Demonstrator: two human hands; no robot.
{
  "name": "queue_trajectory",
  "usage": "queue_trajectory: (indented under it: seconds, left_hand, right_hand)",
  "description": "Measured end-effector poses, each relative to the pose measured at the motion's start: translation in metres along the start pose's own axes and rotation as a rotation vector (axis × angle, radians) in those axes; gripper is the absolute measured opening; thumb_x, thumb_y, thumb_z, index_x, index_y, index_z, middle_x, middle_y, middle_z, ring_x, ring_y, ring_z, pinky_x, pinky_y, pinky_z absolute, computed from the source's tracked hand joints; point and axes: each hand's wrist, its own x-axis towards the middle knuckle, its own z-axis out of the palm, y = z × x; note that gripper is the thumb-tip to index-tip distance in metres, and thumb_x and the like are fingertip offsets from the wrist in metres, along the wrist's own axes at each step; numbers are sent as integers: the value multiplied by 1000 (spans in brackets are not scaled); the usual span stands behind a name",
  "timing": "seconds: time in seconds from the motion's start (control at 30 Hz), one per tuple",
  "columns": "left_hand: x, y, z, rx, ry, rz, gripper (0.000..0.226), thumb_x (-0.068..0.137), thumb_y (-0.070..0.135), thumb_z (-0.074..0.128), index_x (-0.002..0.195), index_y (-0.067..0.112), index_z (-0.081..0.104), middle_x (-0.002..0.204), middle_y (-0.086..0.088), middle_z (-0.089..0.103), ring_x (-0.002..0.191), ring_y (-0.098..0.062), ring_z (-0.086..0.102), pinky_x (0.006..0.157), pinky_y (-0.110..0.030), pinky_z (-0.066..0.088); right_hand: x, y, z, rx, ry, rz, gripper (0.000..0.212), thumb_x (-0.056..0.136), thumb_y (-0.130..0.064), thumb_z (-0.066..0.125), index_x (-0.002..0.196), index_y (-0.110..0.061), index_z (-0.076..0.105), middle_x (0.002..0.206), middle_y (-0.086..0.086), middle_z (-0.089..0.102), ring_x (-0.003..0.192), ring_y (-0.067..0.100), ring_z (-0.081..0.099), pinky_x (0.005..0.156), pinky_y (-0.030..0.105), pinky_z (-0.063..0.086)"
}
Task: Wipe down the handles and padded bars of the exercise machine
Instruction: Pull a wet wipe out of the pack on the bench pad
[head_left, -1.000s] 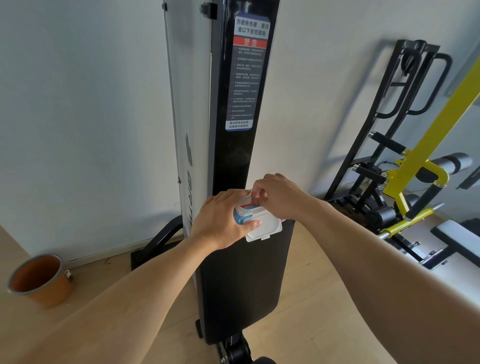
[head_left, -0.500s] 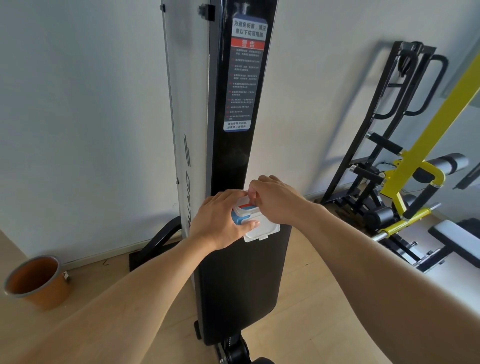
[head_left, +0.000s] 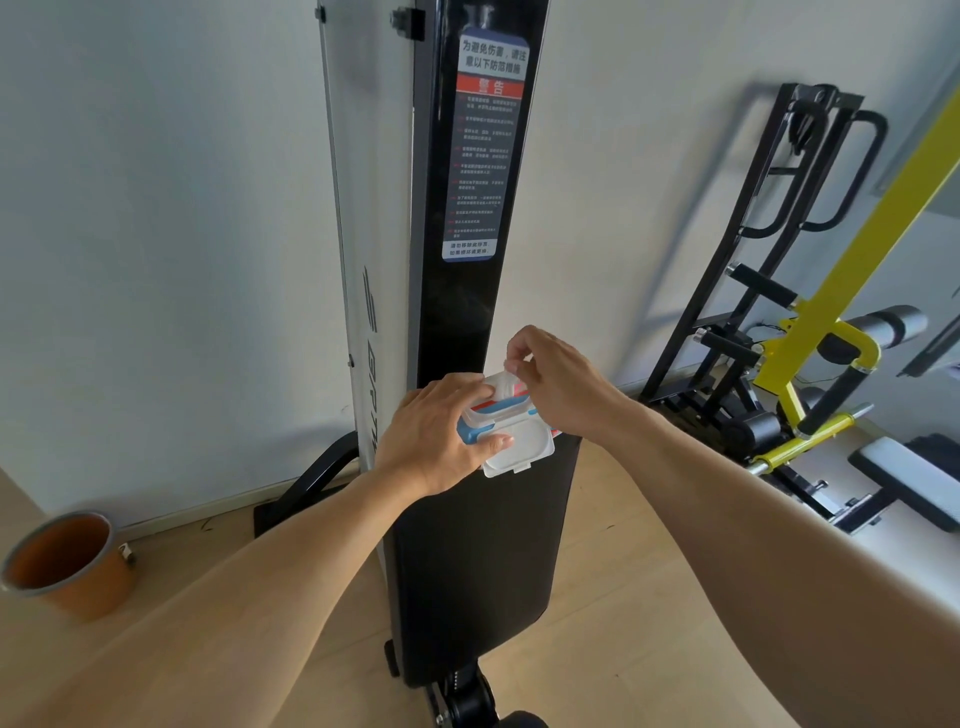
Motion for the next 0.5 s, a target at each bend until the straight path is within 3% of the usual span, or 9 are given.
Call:
queue_trajectory:
  seconds: [0.07, 0.23, 0.5]
  left_hand:
    - [0, 0, 0, -4, 0, 6, 60, 83, 67, 63, 131, 32, 55, 136, 8, 60, 116, -15, 64, 105, -35, 44]
    - [1, -1, 1, 2, -5, 44, 57, 84, 64, 63, 131, 35, 50, 140, 7, 56, 120, -18, 62, 106, -37, 45]
    - [3, -1, 0, 4, -20, 28, 55, 85, 65, 60, 129, 31, 56, 139, 10, 56, 119, -15, 60, 105, -36, 45]
  right_hand:
    - [0, -2, -3, 75, 44, 21, 9, 106, -21, 41, 102, -22, 48, 104, -7, 59, 88, 13, 56, 72, 19, 48]
    - [-1, -2, -2, 99, 93, 13, 10, 107, -23, 35, 103, -22, 45, 100, -2, 61, 83, 18, 60, 79, 37, 59]
    - [-1, -10, -5, 102, 240, -58, 9, 107, -20, 36, 103, -20, 43, 95, -2, 61, 77, 19, 61, 70, 41, 58]
